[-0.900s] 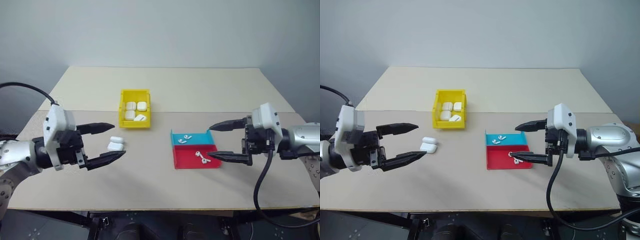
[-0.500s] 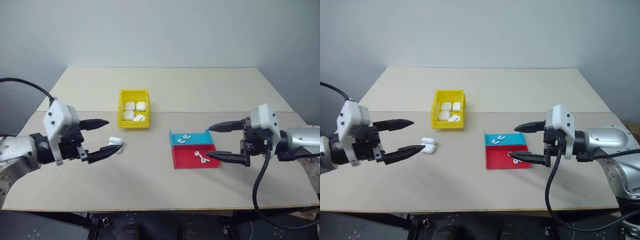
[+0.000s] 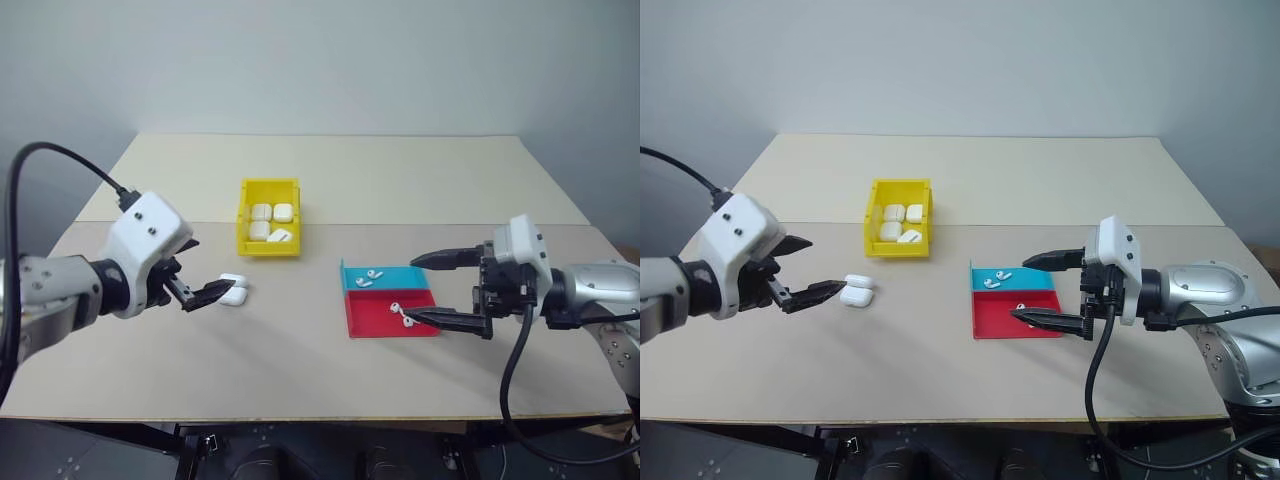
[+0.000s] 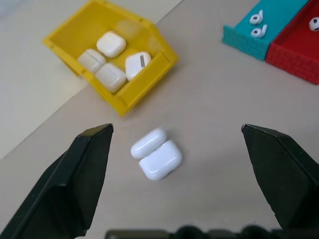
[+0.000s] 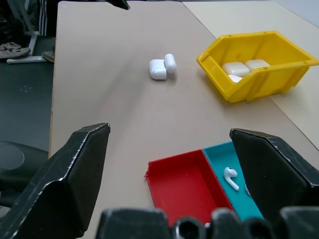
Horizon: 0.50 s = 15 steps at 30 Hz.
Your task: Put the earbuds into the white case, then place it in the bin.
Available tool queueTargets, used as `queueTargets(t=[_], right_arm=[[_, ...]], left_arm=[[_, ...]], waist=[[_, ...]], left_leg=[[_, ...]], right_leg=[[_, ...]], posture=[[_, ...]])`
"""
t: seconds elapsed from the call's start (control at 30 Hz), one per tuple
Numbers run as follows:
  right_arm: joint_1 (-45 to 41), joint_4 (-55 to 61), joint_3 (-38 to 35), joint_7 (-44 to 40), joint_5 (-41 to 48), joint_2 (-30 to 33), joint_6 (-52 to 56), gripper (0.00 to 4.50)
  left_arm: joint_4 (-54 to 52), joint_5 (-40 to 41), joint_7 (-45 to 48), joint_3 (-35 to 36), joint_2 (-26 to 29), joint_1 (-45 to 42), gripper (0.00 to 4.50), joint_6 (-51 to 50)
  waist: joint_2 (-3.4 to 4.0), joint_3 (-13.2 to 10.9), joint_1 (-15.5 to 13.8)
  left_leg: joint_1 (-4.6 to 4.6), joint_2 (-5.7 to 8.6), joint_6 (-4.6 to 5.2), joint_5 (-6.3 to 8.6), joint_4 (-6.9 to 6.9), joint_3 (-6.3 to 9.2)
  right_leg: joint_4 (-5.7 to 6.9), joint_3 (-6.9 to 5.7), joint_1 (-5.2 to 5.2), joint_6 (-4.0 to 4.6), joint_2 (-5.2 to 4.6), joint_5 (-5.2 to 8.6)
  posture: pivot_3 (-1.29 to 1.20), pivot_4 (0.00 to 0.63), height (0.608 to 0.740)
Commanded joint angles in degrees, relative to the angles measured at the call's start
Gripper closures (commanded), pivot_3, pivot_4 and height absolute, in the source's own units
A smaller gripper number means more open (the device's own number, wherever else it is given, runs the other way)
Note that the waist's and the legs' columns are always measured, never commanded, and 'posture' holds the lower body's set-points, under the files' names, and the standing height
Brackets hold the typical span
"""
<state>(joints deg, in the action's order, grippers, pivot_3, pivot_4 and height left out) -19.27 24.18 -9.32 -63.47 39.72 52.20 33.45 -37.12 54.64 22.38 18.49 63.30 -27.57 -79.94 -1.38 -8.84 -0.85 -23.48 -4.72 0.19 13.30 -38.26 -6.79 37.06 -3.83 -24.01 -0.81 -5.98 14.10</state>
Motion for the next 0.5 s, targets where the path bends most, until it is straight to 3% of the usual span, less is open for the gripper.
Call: queueTargets(t=[0.03,0.2,0.3,0.4,0.5], right_arm=[[-0.54,1.35,-1.17,0.23,2.01,0.14,0.83,0.04],[-0.84,1.44,-1.09,1.02,2.78,-0.02,1.64,0.04],[-1.35,1.17,-0.4,1.12,2.63,0.06,1.73,0.04],[-2.66,0.13,0.66,1.28,2.18,-0.25,1.64,0.04],[-3.86,-0.3,1.07,1.54,2.3,-0.1,2.01,0.04]], left_arm=[[1.26,-0.17,-6.18,-0.22,-5.04,-5.29,0.0,-7.25],[2.86,-2.72,-7.22,-3.73,-7.2,-9.84,0.0,-9.54],[9.01,-4.93,-7.53,-8.87,-8.1,-16.22,0.0,-11.71],[19.42,-5.88,-8.16,-16.49,-8.33,-24.53,0.0,-12.56],[29.16,-5.54,-5.18,-28.65,-6.43,-33.52,0.0,-12.56]], waist=[[-0.06,-0.02,0.04],[-0.2,-0.1,0.18],[-0.2,-0.1,0.12],[-0.21,-0.1,0.02],[-0.23,-0.12,0.06]], left_leg=[[-0.02,0.0,0.0,0.0,-0.02,0.01],[-0.07,0.0,-0.05,-0.03,-0.02,-0.01],[-0.02,0.01,-0.07,-0.04,-0.02,-0.01],[0.04,0.02,-0.06,-0.04,-0.04,0.01],[-0.02,0.04,-0.06,-0.04,-0.01,0.01]], right_leg=[[0.0,-0.02,0.02,0.0,0.0,0.0],[-0.01,0.0,-0.05,0.01,0.0,-0.01],[0.03,-0.03,-0.01,0.01,0.0,-0.02],[0.03,-0.05,0.08,0.01,0.0,-0.01],[0.0,-0.03,0.01,0.01,0.0,-0.01]], posture=[[0.0,0.15,0.74],[0.0,0.15,0.74],[0.0,0.15,0.74],[0.0,0.15,0.74],[0.0,0.15,0.74]])
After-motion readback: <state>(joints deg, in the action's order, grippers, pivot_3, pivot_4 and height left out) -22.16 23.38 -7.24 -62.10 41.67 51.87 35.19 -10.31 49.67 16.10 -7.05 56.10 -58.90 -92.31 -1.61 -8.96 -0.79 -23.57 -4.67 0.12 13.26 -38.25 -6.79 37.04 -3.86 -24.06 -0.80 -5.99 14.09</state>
